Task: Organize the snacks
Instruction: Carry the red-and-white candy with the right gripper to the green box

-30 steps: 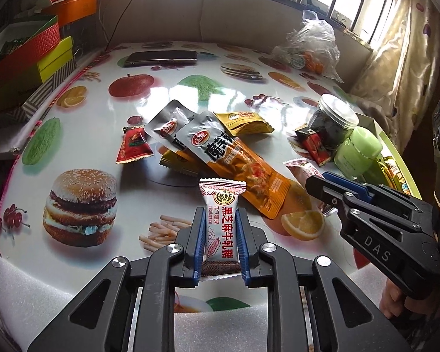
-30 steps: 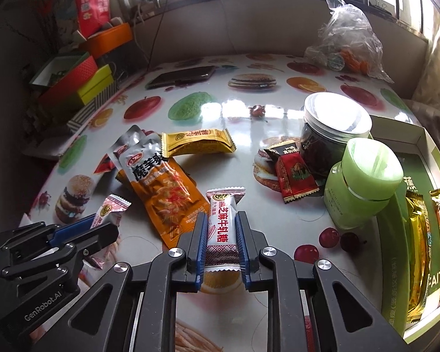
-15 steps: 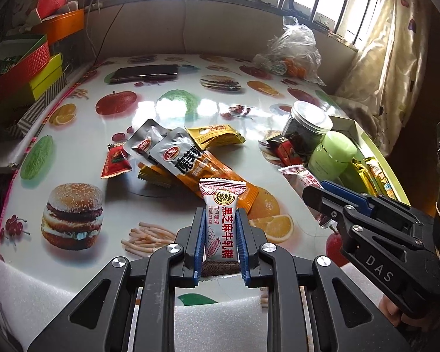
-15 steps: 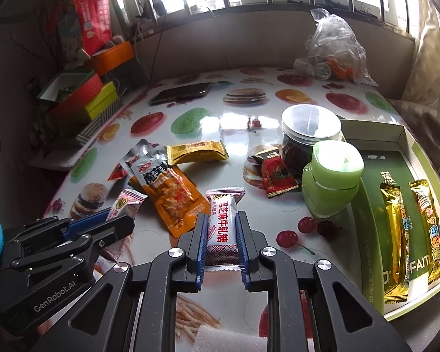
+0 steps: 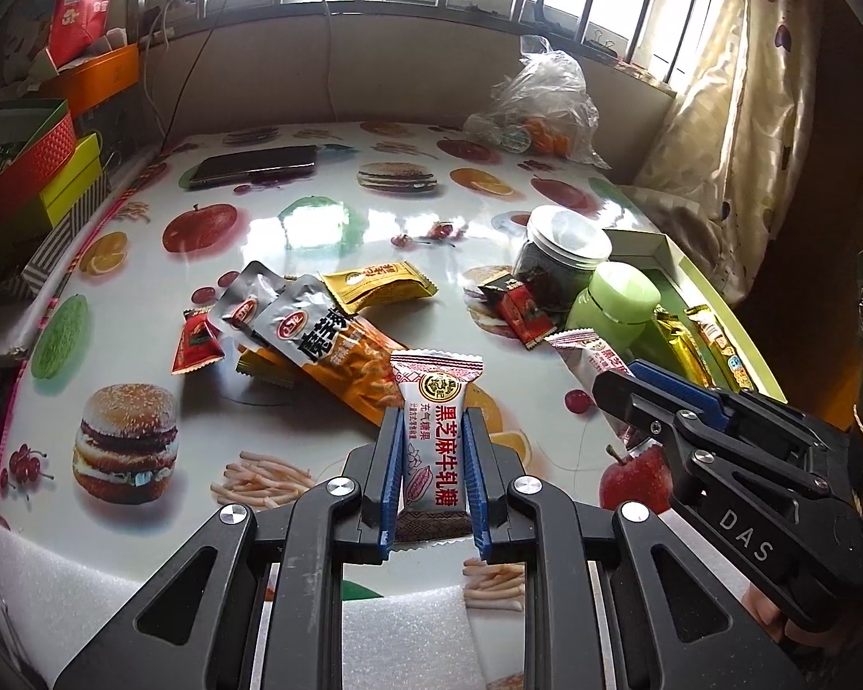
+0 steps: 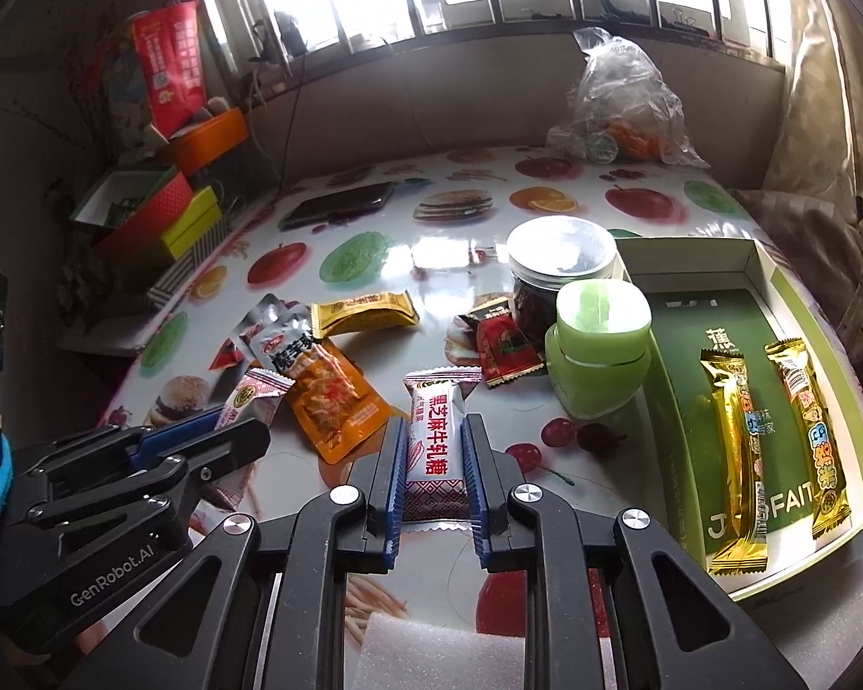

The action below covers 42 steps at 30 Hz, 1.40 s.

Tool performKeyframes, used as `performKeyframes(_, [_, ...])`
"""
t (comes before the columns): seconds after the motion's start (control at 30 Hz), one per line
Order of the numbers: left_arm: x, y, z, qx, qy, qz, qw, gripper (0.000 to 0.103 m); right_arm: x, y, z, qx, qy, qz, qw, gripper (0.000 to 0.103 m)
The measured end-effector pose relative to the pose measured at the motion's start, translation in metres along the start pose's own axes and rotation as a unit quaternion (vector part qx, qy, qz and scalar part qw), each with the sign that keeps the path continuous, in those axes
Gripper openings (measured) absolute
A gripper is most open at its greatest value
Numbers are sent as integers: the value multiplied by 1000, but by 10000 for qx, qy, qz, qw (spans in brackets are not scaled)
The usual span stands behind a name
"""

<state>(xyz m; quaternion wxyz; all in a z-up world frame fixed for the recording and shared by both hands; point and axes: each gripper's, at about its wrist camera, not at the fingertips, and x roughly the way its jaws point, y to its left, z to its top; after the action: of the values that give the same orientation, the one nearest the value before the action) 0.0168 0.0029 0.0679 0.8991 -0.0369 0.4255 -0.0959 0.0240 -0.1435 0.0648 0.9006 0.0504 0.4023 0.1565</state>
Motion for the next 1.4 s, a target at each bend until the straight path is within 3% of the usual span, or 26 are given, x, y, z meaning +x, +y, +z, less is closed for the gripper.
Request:
performKeyframes(0.73, [-2,-63,35,546,-201,-502,9970,21,-47,-50,3,472,-410,-407,9972,18])
performKeyframes(1.4, [26,-141,64,1013,-12,-1184,9878,21,-78,-127,-6,1088,-590,-1015,9871,18])
